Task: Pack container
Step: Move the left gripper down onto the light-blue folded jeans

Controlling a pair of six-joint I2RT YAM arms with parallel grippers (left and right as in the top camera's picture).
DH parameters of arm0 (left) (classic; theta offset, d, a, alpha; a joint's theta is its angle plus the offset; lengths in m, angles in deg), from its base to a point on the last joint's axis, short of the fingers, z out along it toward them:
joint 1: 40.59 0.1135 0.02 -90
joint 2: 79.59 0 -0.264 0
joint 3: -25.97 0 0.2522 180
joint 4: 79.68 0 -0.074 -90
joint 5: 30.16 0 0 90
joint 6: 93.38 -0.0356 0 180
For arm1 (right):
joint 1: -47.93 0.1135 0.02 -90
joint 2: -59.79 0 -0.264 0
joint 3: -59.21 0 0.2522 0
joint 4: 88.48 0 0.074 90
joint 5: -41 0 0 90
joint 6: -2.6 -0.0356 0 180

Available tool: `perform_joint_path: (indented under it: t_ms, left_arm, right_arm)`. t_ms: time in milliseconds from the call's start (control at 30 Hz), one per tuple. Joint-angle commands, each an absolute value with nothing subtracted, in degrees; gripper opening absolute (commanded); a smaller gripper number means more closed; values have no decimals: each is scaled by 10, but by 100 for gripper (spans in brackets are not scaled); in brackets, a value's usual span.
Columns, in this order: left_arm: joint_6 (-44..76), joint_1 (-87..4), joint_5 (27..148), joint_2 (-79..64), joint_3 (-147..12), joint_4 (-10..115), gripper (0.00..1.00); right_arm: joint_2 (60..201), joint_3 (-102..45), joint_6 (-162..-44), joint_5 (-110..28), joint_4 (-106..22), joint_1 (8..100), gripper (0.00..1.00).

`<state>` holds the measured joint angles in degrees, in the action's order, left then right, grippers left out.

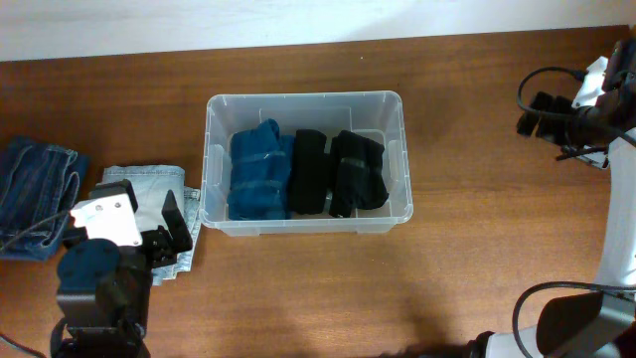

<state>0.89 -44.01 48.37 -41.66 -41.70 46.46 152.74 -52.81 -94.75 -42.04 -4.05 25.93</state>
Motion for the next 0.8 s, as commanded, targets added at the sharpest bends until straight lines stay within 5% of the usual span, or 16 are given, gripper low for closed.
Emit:
perform_joint_path:
  t_ms: [0, 767]
  left_arm:
    - [-13, -438, 469, -397, -428, 453, 98]
    - [-15, -325, 499, -147, -428, 479, 99]
  right_arm:
    - [1523, -532, -947, -421, -40, 258, 99]
    - [1523, -532, -947, -421, -40, 258, 99]
